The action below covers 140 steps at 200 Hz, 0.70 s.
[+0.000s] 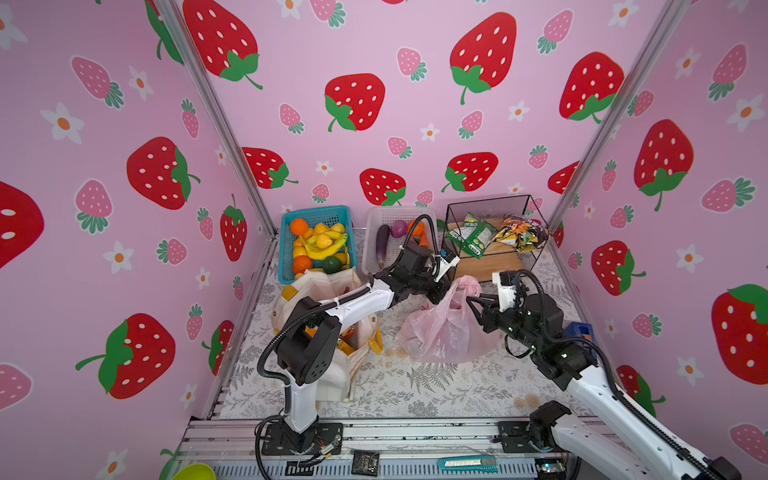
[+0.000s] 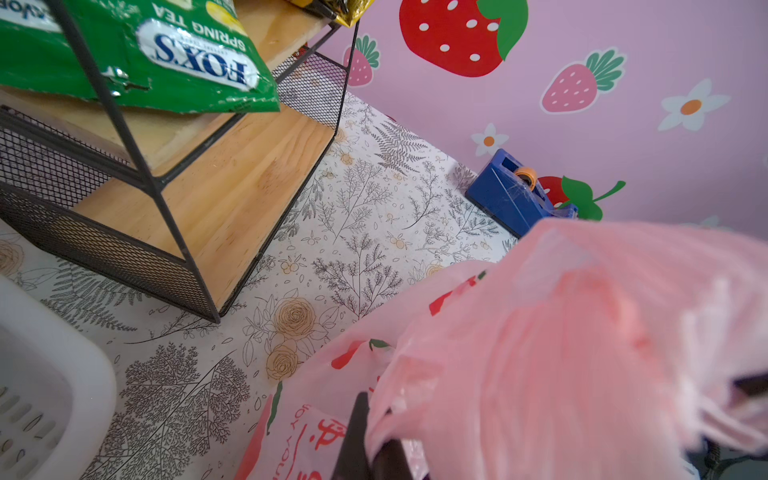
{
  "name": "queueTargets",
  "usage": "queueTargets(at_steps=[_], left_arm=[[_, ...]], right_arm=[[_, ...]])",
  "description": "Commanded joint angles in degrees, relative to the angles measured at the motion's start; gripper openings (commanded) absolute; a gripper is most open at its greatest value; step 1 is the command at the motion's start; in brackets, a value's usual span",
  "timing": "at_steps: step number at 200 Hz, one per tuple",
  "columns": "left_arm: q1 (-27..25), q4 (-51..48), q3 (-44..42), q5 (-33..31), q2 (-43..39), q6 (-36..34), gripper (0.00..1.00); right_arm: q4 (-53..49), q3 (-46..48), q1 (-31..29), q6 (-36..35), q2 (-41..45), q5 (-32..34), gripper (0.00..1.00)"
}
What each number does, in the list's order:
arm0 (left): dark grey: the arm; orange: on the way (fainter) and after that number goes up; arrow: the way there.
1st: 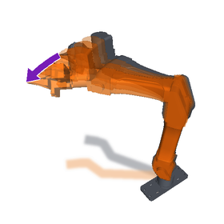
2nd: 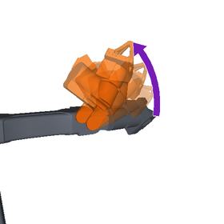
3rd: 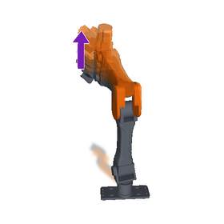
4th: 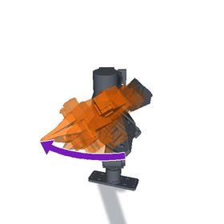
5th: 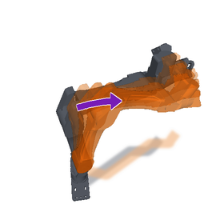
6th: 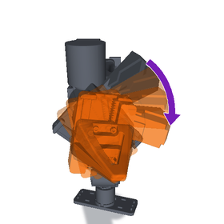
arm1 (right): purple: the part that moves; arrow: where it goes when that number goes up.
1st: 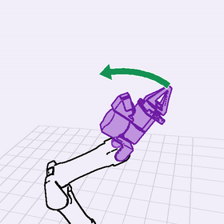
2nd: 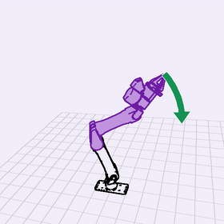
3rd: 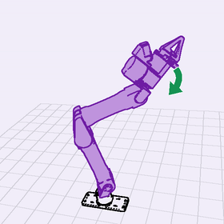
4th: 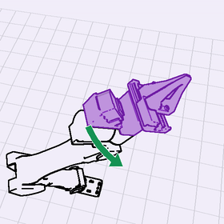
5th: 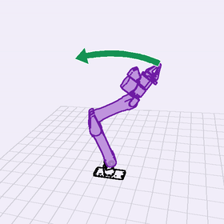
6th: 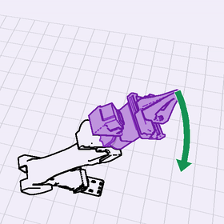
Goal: Place the mixed food into the grocery bags and tie them
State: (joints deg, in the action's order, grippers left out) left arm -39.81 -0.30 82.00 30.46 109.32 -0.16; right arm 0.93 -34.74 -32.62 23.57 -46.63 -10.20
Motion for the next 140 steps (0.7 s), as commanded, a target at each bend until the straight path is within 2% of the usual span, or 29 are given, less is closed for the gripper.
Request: queueTargets(at_steps=[1, 30, 80, 97, 124, 140], left_arm=[[-0.18, 0.12, 0.09, 0.26, -2.09, -0.92, 0.0], [-0.18, -0.04, 0.04, 0.23, -2.18, -1.07, 0.0], [-0.23, -0.12, 0.13, 0.31, -2.18, -1.15, 0.0], [-0.18, -0.15, 0.18, 0.4, -2.22, -1.15, 0.0], [-0.09, -0.28, -0.02, -0.08, -2.67, -1.11, 0.0], [0.45, -0.02, -0.54, -0.82, -3.66, -0.26, 0.0]], right_arm=[[1.68, -1.98, -0.34, 0.95, -0.69, 3.22, 0.31], [1.84, -2.4, -0.25, 0.95, -1.35, 5.16, 0.24], [2.27, -3.3, 0.0, 0.69, -2.21, 5.45, 0.23], [2.06, -3.63, 0.18, 0.43, -2.59, 5.6, 0.16], [0.95, -3.66, 1.02, -0.21, -1.91, 6.0, 0.0], [-2.17, -4.02, 2.68, -1.24, -0.81, 5.6, 0.0]])
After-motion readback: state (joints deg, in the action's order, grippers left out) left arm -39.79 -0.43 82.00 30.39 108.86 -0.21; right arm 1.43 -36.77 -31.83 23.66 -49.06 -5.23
